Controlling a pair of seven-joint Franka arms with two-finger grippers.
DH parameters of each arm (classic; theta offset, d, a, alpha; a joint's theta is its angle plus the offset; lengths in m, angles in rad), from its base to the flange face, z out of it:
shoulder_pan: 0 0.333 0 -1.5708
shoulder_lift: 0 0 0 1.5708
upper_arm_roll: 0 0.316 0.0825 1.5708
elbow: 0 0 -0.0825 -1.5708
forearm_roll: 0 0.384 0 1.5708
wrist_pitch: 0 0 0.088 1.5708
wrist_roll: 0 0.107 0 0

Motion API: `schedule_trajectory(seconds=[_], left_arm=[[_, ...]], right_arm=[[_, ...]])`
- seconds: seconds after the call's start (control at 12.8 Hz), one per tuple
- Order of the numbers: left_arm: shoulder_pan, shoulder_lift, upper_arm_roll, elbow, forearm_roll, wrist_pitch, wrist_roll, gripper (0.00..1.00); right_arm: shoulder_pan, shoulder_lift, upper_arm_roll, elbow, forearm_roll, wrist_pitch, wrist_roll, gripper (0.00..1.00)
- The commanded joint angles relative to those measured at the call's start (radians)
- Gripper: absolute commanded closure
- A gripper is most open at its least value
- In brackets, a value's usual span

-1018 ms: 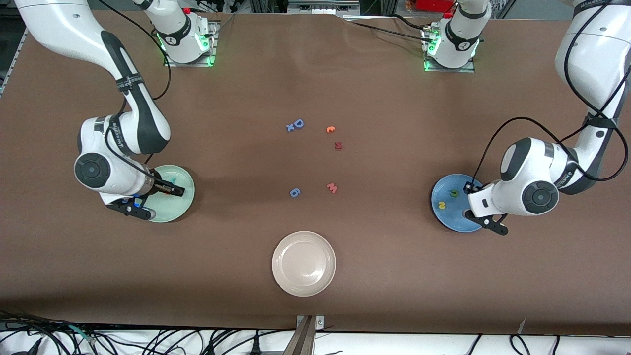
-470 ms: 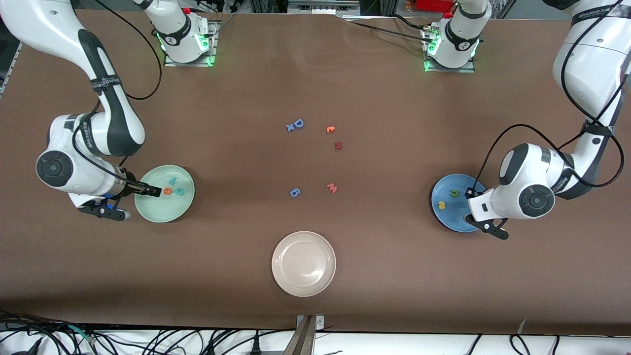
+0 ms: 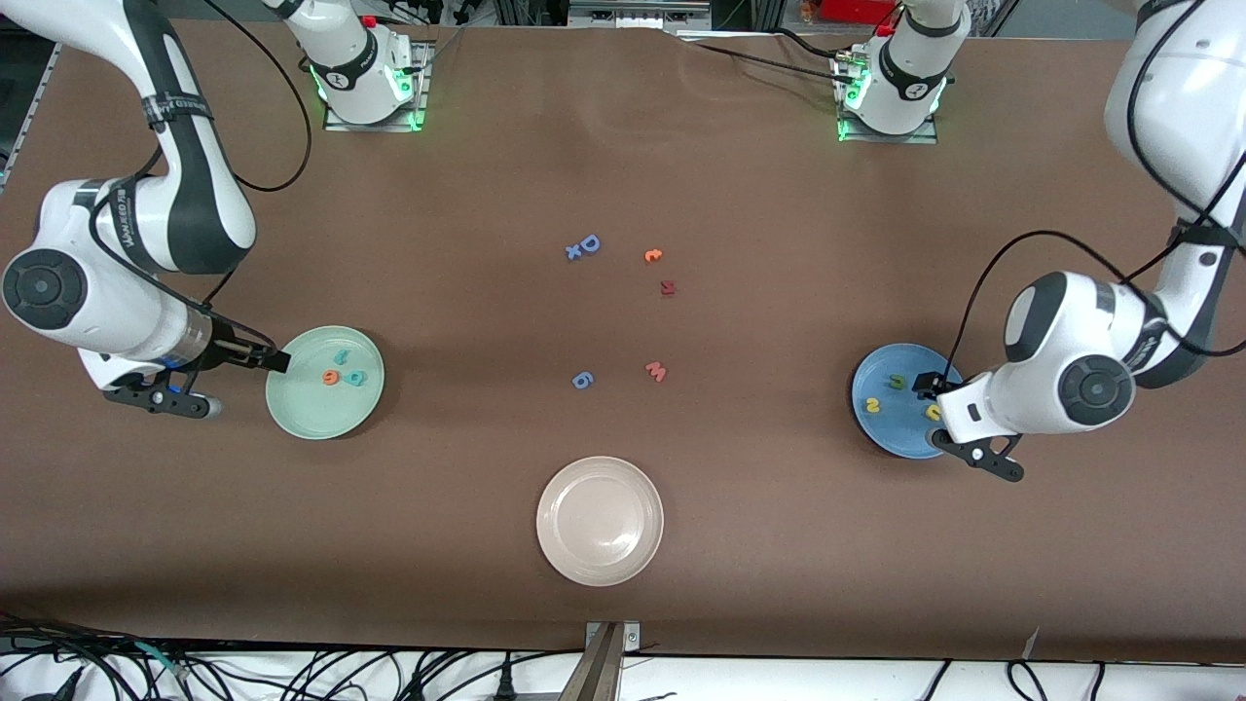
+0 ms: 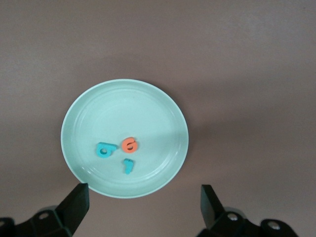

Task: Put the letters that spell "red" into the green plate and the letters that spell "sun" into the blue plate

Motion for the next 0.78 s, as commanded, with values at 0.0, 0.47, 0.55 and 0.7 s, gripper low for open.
schedule_trajectory(seconds=[0.0,0.47,0.55,0.7], left_arm=[[-0.010,-0.161,-0.007,-0.023,-0.089,-0.090,0.018,0.00],[0.010,-0.365,-0.003,-0.003,-0.194,-0.248,-0.038,0.00],[0.012,-0.426,0.011,-0.010,-0.221,-0.250,-0.041,0.00],[-0.061,-0.502,0.138,-0.020,-0.319,-0.250,-0.038,0.00]], right_arm=[[-0.006,-0.076,0.005,-0.030,0.003,-0.064,-0.018,0.00],[0.006,-0.220,0.039,-0.042,0.083,-0.211,-0.006,0.00],[0.012,-0.245,0.044,-0.042,0.098,-0.231,-0.004,0.00],[0.012,-0.283,0.045,-0.037,0.104,-0.266,-0.004,0.00]])
